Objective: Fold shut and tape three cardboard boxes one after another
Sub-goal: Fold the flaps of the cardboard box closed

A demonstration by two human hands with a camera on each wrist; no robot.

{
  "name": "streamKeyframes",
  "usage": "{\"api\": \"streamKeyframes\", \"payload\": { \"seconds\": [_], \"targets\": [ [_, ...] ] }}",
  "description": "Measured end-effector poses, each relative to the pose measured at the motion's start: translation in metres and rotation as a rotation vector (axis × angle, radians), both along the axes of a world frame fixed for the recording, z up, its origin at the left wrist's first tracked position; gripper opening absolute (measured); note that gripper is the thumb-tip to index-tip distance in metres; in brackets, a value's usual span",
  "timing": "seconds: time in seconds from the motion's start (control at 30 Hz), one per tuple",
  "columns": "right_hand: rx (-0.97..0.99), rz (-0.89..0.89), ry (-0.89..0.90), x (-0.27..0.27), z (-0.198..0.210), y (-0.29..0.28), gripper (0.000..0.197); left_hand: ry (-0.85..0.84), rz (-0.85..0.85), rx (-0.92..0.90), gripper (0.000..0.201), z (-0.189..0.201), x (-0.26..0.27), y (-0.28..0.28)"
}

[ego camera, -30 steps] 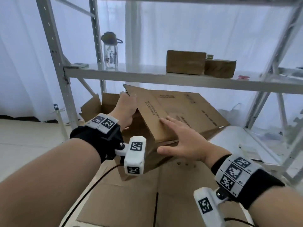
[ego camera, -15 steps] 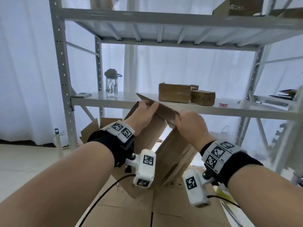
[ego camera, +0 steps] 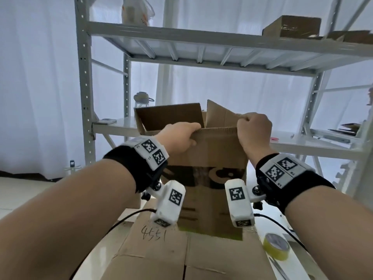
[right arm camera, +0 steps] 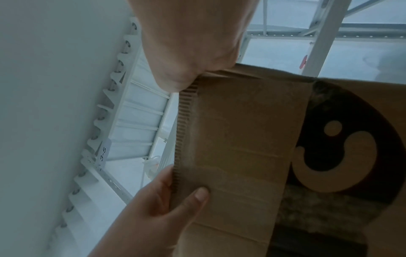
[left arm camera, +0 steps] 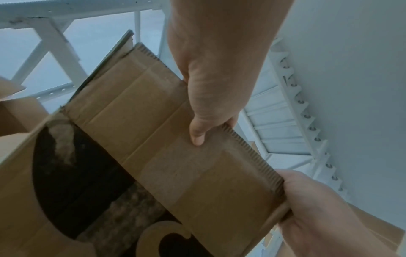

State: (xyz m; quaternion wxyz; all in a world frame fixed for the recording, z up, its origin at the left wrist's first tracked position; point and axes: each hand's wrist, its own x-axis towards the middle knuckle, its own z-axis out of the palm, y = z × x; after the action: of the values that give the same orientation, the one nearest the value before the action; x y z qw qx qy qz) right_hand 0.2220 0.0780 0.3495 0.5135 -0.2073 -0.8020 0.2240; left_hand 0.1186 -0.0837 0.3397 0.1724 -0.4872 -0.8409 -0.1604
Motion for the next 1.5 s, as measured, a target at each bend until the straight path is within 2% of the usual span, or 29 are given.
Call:
{"api": "streamKeyframes", "payload": {
  "seconds": [0.1, 0.23, 0.33, 0.43, 0.6, 0.67, 0.77, 0.83, 0.9, 1.0, 1.07, 1.13, 1.23, 1.3, 1.37, 1.5],
  "targets": [
    [-0.126, 0.028, -0.052, 0.002, -0.005, 0.006, 0.024, 0.1, 0.008, -0.084, 0.013, 0.004, 0.004, 0.005],
    [-0.245, 0.018, -0.306, -0.003, -0.02, 0.027, 0.019, 0.282, 0.025, -0.23, 0.016, -0.004, 0.002, 0.01],
    [-0.324, 0.056, -0.314, 0.0, -0.032, 0.044, 0.013, 0.366, 0.006, -0.269, 0.02, -0.008, -0.002, 0.01],
    [-0.217, -0.027, -0.298, 0.005, -0.04, 0.054, 0.015, 0.334, -0.02, -0.269, 0.022, -0.011, -0.003, 0.008],
    [0.112, -0.083, -0.175, 0.001, -0.04, 0.038, 0.03, 0.209, -0.059, -0.21, 0.022, -0.009, -0.005, 0.006],
    [0.172, -0.078, -0.089, -0.001, -0.037, 0.035, 0.023, 0.162, -0.059, -0.202, 0.017, -0.009, -0.006, 0.003],
    [0.171, -0.056, -0.054, 0.002, -0.037, 0.045, 0.027, 0.13, -0.032, -0.206, 0.012, -0.012, -0.014, -0.006],
    [0.2, -0.016, -0.064, 0.007, -0.038, 0.048, 0.023, 0.153, -0.01, -0.187, 0.012, -0.015, -0.022, -0.015],
    [0.226, 0.062, -0.069, 0.01, -0.037, 0.042, 0.024, 0.266, 0.028, -0.188, 0.007, -0.015, -0.031, -0.023],
    [0.248, 0.328, -0.112, 0.011, -0.039, 0.024, 0.03, 0.421, 0.062, -0.202, 0.013, -0.019, -0.038, -0.028],
    [0.177, 0.527, -0.177, 0.01, -0.04, 0.014, 0.036, 0.396, 0.006, -0.157, 0.012, -0.023, -0.038, -0.03],
    [0.111, 0.615, -0.261, 0.001, -0.04, 0.017, 0.037, 0.393, -0.047, -0.156, 0.012, -0.026, -0.037, -0.033],
    [0.18, 0.515, -0.444, -0.016, -0.039, 0.033, 0.031, 0.414, -0.071, -0.185, 0.014, -0.032, -0.037, -0.043],
    [0.251, 0.449, -0.525, -0.016, -0.043, 0.046, 0.029, 0.414, -0.109, -0.119, 0.013, -0.036, -0.036, -0.046],
    [0.36, 0.48, -0.548, -0.01, -0.047, 0.05, 0.037, 0.385, -0.098, -0.05, 0.012, -0.041, -0.034, -0.043],
    [0.564, 0.411, -0.516, -0.012, -0.044, 0.036, 0.027, 0.221, 0.024, 0.026, 0.022, -0.036, -0.034, -0.025]
  ]
}}
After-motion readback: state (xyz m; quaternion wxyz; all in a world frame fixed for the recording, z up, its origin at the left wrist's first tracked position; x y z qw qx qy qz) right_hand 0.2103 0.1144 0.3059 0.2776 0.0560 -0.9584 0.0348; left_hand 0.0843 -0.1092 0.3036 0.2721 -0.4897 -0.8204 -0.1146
